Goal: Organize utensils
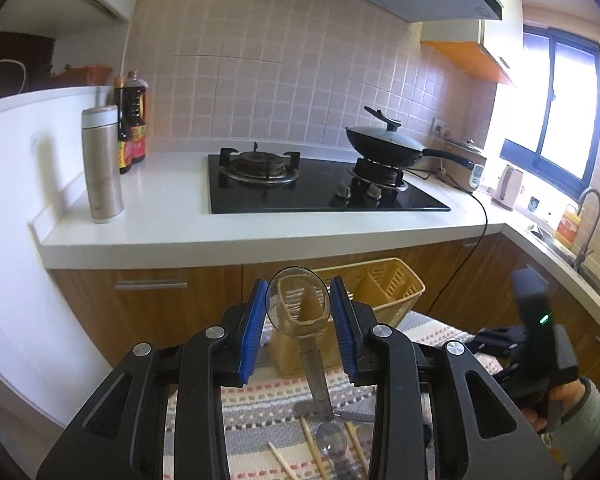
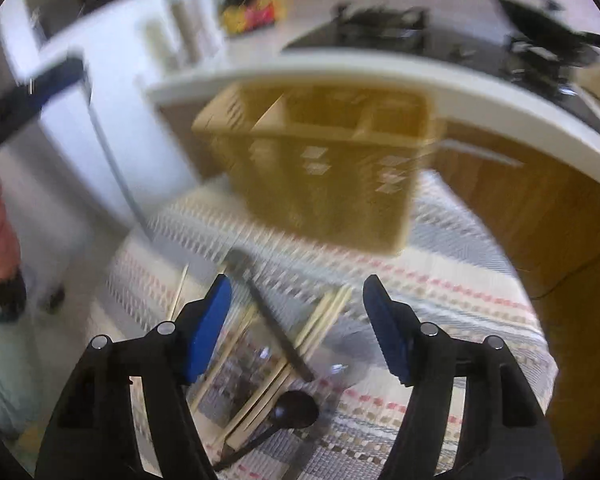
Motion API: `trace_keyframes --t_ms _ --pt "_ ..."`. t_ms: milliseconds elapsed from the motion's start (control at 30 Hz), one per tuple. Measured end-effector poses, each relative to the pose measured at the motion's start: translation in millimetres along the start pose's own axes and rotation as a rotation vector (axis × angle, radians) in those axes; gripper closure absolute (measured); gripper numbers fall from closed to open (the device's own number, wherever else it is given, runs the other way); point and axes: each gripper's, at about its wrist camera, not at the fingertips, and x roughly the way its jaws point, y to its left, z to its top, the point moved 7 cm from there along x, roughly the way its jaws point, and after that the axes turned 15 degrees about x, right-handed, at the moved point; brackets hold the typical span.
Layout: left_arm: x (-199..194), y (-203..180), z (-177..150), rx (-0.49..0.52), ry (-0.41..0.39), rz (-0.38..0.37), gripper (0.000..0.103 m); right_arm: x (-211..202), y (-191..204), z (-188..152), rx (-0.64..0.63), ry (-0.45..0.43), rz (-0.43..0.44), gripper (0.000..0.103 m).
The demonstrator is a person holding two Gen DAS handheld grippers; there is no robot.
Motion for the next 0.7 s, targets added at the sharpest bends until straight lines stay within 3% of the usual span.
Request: trace_keyframes --t_ms 133,267,467,700 --pt "-5.2 9.8 -3.5 -0.010 -0.006 0.010 0.072 28.7 35.2 -8.7 -0.152 0.070 -0.036 0.042" --pt "-8.5 21.2 -7.9 -0.024 -0.002 0.018 0.072 69.2 51.6 -17.9 -0.257 0.159 -0.117 0.067" --pt "-9.7 32.9 -12.8 -0.036 -0.003 0.024 0.072 102.6 40.9 -22.7 -0.255 0.279 -0.123 0.067" --pt "-3.0 39.2 -22.9 -0.052 0.010 0.018 0.072 133.6 57.2 -18.8 -0.259 0.325 -0.101 0.067"
